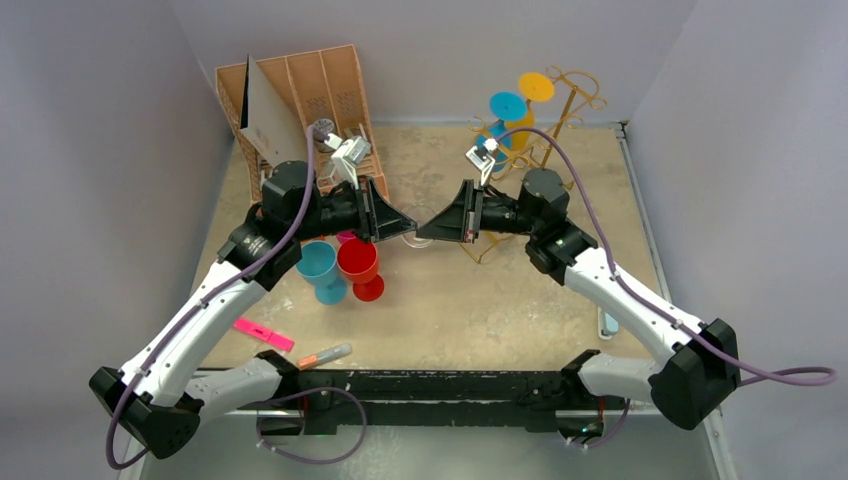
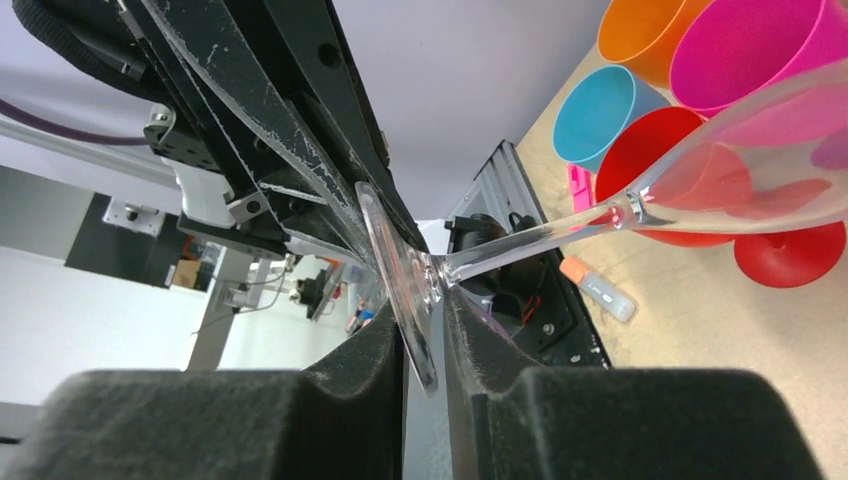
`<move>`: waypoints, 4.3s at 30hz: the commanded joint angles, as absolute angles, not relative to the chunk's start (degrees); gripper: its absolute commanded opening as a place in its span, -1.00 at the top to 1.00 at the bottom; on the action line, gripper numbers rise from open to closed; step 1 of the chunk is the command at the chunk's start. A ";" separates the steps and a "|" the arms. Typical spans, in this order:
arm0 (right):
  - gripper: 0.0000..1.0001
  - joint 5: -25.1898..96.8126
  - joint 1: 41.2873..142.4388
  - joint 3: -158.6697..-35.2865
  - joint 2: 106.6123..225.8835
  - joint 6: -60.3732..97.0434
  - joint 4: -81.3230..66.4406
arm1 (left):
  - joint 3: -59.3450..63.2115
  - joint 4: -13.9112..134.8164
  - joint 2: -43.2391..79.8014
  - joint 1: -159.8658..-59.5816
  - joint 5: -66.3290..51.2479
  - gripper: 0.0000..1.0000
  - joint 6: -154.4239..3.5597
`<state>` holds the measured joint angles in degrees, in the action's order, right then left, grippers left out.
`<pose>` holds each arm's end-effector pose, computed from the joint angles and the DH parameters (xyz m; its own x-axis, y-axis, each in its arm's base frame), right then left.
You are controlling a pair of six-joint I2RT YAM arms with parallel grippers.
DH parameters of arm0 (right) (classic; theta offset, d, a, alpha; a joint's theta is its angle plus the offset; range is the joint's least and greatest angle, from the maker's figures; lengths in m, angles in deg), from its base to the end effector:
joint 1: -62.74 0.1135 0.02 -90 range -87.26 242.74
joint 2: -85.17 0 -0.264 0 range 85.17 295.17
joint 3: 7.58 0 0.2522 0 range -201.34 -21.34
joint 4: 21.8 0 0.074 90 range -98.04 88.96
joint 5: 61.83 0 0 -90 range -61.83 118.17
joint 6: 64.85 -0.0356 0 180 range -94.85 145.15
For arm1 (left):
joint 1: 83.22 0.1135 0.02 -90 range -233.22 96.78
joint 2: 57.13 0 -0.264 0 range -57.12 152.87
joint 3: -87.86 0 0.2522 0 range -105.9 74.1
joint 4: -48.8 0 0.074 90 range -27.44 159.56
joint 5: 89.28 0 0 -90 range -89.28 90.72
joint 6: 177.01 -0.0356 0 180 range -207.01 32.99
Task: Take the wine glass off the wine glass rack
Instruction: Place the wine glass at the center of the board.
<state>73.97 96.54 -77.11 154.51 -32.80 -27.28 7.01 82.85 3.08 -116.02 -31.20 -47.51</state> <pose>0.2163 0.1755 0.3711 -0.7876 0.1838 -0.5881 -0.5900 0.0502 0.8059 0.1800 -0.1384 0.4073 -0.7179 -0.1797 -0.6726 0.5644 0.4155 -0.7134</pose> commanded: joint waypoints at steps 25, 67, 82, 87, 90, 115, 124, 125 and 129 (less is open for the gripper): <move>1.00 71.16 96.93 -72.81 152.29 -36.80 -43.90 | 6.62 76.53 2.96 -116.56 -34.51 1.00 -45.43; 1.00 94.18 96.84 -66.10 158.18 -35.51 -87.43 | -8.60 106.99 0.19 -96.44 -37.88 -0.62 -60.63; 1.00 98.64 96.89 -67.75 151.93 -37.98 -89.34 | -2.04 91.71 2.85 -81.14 -65.60 -0.62 -51.82; 1.00 99.53 96.85 -68.67 150.43 -38.88 -89.34 | 1.99 82.16 3.09 -80.85 -73.92 -0.61 -47.74; 1.00 99.53 96.84 -69.30 149.42 -39.27 -89.34 | 2.72 78.90 3.86 -80.86 -76.00 -0.61 -46.48; 1.00 98.84 97.46 -71.18 147.24 -40.81 -89.34 | 5.51 45.41 7.79 -91.79 -81.41 -0.02 -25.96; 1.00 98.75 97.54 -70.08 146.79 -39.58 -89.45 | 6.24 40.79 6.00 -92.01 -82.03 0.31 -22.82; 1.00 98.81 97.54 -69.96 146.71 -39.14 -89.43 | 6.75 39.39 5.84 -92.01 -82.13 0.34 -21.87; 1.00 99.78 97.54 -69.67 146.73 -37.59 -89.34 | 7.43 33.93 5.31 -92.17 -83.21 0.36 -17.25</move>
<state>100.72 97.67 -68.37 147.67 -40.19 -86.43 7.19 42.22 7.36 -91.56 -81.30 -21.91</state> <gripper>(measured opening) 0.038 0.350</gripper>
